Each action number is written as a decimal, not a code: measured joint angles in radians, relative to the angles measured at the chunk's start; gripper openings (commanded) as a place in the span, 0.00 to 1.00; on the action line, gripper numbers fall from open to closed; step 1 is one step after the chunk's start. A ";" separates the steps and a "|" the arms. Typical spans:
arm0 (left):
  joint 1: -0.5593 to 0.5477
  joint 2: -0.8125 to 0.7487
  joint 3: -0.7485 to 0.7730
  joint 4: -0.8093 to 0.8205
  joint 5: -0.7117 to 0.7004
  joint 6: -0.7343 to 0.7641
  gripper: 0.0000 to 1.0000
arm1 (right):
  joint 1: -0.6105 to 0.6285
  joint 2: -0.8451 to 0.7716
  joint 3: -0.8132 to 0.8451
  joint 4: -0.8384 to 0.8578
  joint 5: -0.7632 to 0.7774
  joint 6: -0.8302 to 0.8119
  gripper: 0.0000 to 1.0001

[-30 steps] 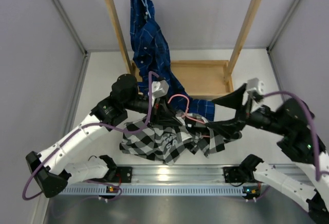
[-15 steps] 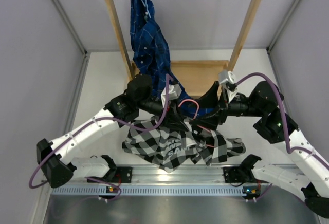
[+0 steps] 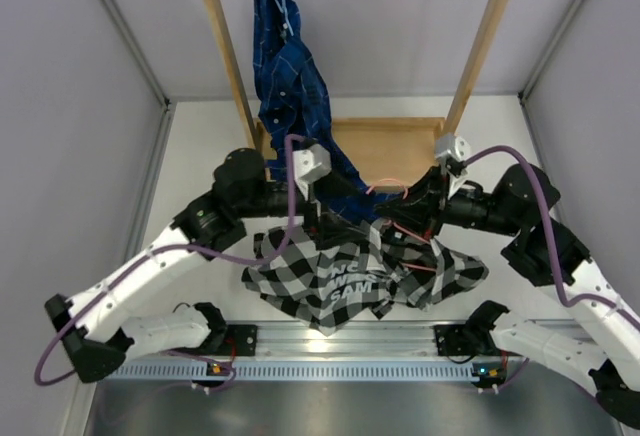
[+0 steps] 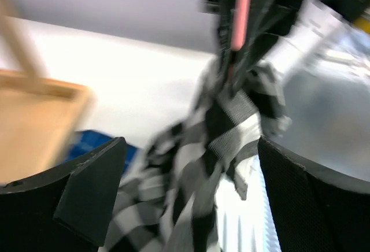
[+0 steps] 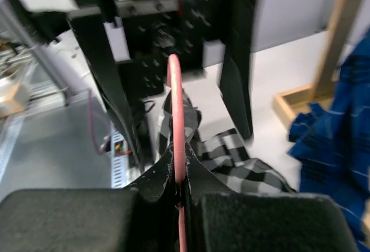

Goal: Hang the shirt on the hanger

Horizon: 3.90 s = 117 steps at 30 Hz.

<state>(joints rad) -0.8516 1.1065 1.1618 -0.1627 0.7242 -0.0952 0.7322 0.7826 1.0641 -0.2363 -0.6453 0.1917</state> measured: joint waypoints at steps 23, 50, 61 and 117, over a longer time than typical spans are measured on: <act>0.001 -0.393 -0.601 0.375 -0.749 -0.153 0.00 | 0.000 0.066 0.439 -0.355 0.396 -0.120 0.00; 0.139 -0.296 -0.309 0.057 -1.088 -0.348 0.98 | 0.000 0.138 0.476 -0.375 0.668 -0.164 0.00; 0.140 -0.087 0.401 -0.087 -0.319 0.040 0.98 | 0.000 0.188 0.579 -0.453 0.557 -0.168 0.00; 0.125 0.309 0.496 -0.625 0.484 0.539 0.00 | 0.001 -0.293 0.293 -0.787 0.390 -0.347 0.64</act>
<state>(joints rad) -0.7269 1.4158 1.6573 -0.7876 1.2079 0.4438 0.7330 0.4896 1.3571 -1.0229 -0.2554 -0.1551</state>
